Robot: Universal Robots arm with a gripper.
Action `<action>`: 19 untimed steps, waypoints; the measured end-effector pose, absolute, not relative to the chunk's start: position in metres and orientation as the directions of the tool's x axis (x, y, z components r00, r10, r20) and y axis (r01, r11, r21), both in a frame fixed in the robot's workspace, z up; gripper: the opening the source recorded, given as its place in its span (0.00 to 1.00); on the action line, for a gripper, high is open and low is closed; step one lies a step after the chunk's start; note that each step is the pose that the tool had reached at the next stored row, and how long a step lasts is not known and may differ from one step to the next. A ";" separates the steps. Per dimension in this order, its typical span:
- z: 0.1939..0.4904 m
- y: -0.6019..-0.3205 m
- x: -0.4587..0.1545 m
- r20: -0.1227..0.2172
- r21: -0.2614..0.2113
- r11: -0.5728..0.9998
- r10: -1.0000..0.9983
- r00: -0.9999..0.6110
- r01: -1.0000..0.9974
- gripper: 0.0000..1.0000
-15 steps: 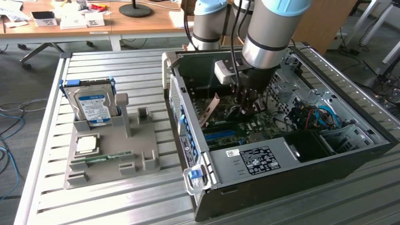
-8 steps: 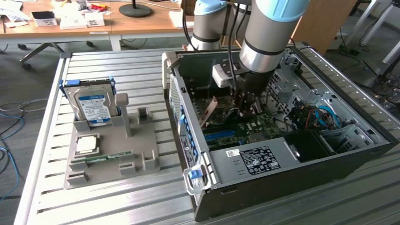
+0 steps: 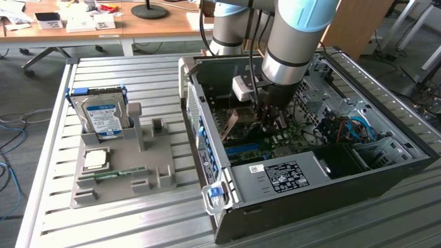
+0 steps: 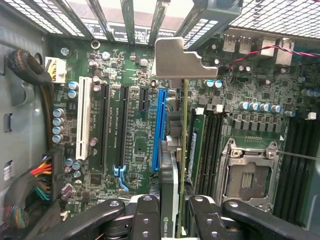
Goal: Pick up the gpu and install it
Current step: 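Insert the gpu into the slot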
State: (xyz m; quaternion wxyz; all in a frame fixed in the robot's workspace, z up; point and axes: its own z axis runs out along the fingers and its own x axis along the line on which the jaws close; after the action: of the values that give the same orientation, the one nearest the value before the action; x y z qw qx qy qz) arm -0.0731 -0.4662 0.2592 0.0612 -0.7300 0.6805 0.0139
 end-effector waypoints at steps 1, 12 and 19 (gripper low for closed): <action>0.259 -0.466 -0.073 -0.104 -0.070 -0.066 -0.992 0.073 -0.995 0.27; 0.254 -0.466 -0.074 -0.103 -0.070 -0.066 -0.992 0.073 -0.995 0.27; 0.254 -0.466 -0.074 -0.104 -0.070 -0.066 -0.992 0.073 -0.995 0.27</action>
State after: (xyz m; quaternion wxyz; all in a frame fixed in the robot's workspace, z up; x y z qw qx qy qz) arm -0.0745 -0.4662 0.2537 0.0612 -0.7300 0.6805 0.0139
